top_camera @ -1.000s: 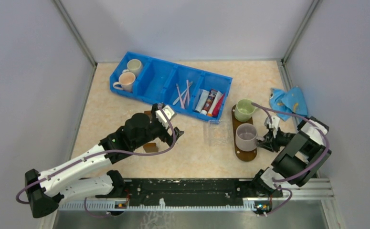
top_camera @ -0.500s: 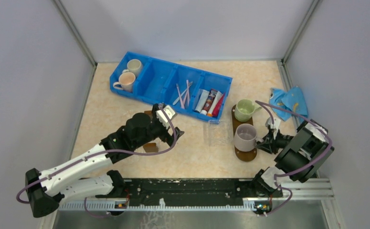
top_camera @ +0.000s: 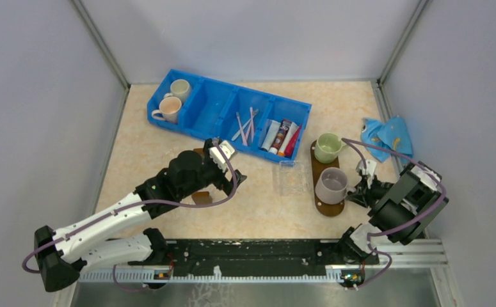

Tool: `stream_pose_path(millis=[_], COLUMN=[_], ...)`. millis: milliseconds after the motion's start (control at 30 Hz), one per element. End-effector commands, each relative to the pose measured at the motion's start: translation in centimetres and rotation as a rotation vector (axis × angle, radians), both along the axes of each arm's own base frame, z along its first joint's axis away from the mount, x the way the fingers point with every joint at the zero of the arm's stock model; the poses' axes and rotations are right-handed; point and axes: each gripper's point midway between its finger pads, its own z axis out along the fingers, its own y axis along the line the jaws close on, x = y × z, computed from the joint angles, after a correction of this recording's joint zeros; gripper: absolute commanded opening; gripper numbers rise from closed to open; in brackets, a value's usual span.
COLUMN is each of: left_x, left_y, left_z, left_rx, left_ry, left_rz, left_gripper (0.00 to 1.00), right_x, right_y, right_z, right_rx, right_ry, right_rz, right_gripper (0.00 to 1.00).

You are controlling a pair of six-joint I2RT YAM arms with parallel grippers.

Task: Prepare toiletry sets of a toothbrush and toothpaste on the tray
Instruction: Place the cup on the tray.

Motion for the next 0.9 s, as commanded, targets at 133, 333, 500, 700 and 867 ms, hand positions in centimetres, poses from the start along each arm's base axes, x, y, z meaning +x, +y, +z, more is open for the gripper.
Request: stream_pose_path(millis=[133,333,500,700,867], left_x=[0.1,0.1,0.1,0.1,0.0], left_y=[-0.1,-0.1,-0.1,-0.1,-0.1], left_z=[0.2,0.3,0.3,0.3,0.4], left_rx=[-0.005,-0.008,-0.008,-0.009,-0.014], left_ry=[-0.01,-0.012,-0.011,-0.012,-0.012], left_rz=[-0.009,-0.009,-0.01,-0.012,-0.013], left_gripper=[0.99,0.99,0.99,0.99,0.99], right_x=[0.7,0.7,0.6,0.4,0.2], right_y=[-1.4,-1.4,-1.2,-1.3,-1.5], right_z=[-0.6,-0.4,0.3,1.3,2.3], right_rx=[-0.146,-0.156,-0.158,-0.192,-0.236], right_ry=[-0.194,-0.201,-0.205,-0.215,-0.22], right_rz=[0.146,0.142,0.145,0.149,0.146], right_gripper=[0.29,0.4,0.45,0.54,0.58])
